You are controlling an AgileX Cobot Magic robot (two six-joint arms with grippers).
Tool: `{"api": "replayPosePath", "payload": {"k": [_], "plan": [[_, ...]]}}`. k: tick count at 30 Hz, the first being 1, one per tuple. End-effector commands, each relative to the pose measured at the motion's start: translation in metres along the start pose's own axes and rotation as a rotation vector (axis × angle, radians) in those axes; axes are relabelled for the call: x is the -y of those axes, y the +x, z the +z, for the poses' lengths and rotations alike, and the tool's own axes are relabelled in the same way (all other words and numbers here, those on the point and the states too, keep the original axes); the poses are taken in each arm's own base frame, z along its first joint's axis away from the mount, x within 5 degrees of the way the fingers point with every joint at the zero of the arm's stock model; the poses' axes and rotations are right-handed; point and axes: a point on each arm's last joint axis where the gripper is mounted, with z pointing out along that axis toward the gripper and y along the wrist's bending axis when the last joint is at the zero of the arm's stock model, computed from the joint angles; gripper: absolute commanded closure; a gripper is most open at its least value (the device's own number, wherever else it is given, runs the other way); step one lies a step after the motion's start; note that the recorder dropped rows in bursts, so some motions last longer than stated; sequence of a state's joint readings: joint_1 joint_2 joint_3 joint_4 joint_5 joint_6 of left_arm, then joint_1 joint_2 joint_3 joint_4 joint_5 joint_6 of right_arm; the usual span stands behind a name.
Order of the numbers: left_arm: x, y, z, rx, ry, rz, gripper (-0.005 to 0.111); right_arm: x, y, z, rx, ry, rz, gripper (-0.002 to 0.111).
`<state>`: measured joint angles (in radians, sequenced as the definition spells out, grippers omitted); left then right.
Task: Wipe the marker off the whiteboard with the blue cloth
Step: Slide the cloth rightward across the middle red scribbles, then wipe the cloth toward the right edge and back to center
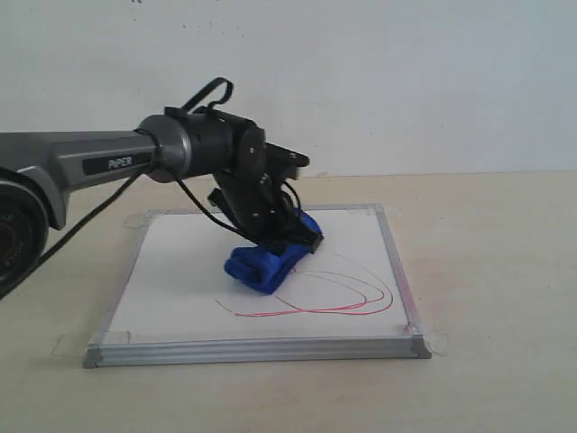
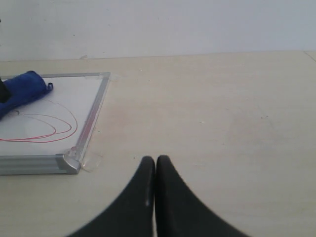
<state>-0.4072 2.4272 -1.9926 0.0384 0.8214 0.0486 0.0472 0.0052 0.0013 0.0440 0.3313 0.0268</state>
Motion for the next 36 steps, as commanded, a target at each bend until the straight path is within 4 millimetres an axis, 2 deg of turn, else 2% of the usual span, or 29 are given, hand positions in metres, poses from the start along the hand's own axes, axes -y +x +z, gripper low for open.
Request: {"api": "replayPosePath", "payload": {"k": [1,5,9,13,17,21,25,31,34,36], "plan": [[0.057,0.003,0.018,0.010,0.074,0.072,0.102,0.000,-0.001,-0.001,0.014,0.006,-0.003,0.108],[0.099,0.009,0.025,0.005,0.155,0.102,0.102,0.000,-0.001,-0.001,0.014,0.007,-0.006,0.108],[0.128,0.011,0.022,0.011,0.200,0.162,0.102,0.000,-0.001,-0.001,0.014,0.007,-0.006,0.108],[0.143,0.013,0.020,0.013,0.211,0.189,0.102,0.000,-0.001,-0.001,0.014,0.007,-0.006,0.108],[0.142,0.013,0.020,0.019,0.198,0.203,0.102,0.000,-0.001,-0.001,0.014,0.007,-0.006,0.108],[0.111,0.008,0.024,0.027,0.068,0.226,0.102,0.000,-0.001,-0.001,0.014,0.007,-0.006,0.108],[0.057,0.002,0.025,0.041,-0.052,0.064,0.102,0.000,-0.001,-0.001,0.014,0.006,-0.004,0.108],[-0.014,-0.001,0.023,0.070,-0.106,-0.200,0.102,0.000,-0.001,-0.001,0.014,0.006,-0.004,0.108],[-0.035,0.001,0.023,0.073,-0.121,-0.277,0.102,0.000,-0.001,-0.001,0.014,0.006,-0.004,0.108],[-0.037,0.002,0.023,0.073,-0.121,-0.283,0.102,0.000,-0.001,-0.001,0.014,0.006,-0.004,0.108]]}}
